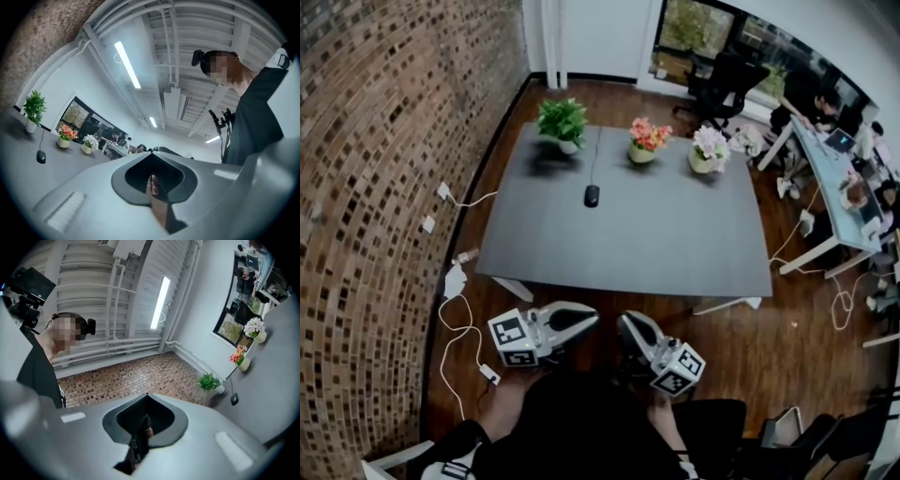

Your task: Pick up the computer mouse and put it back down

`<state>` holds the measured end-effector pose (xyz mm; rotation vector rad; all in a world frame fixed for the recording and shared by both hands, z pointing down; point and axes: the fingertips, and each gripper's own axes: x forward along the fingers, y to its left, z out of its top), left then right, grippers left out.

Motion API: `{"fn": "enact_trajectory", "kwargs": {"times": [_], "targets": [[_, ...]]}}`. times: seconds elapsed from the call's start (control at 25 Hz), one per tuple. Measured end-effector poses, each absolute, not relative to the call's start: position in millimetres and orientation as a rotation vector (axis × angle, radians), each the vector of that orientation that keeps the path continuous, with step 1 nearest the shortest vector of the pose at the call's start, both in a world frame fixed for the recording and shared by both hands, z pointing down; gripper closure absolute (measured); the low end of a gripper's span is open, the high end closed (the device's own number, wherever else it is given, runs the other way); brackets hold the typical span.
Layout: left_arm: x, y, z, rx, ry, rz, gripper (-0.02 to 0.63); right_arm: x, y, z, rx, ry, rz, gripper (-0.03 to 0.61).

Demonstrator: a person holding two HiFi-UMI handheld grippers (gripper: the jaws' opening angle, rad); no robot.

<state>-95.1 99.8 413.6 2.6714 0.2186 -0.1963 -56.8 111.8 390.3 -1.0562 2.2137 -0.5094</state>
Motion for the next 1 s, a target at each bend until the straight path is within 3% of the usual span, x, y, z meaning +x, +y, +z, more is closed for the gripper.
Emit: {"fn": "enact_trajectory", "kwargs": {"times": [1.0], "targets": [[-89.4,101.4,431.5,2.612,0.123,-0.168,0.611,-45.5,120.8,404.8,-1.011,2.24,-0.548,0.578]]}}
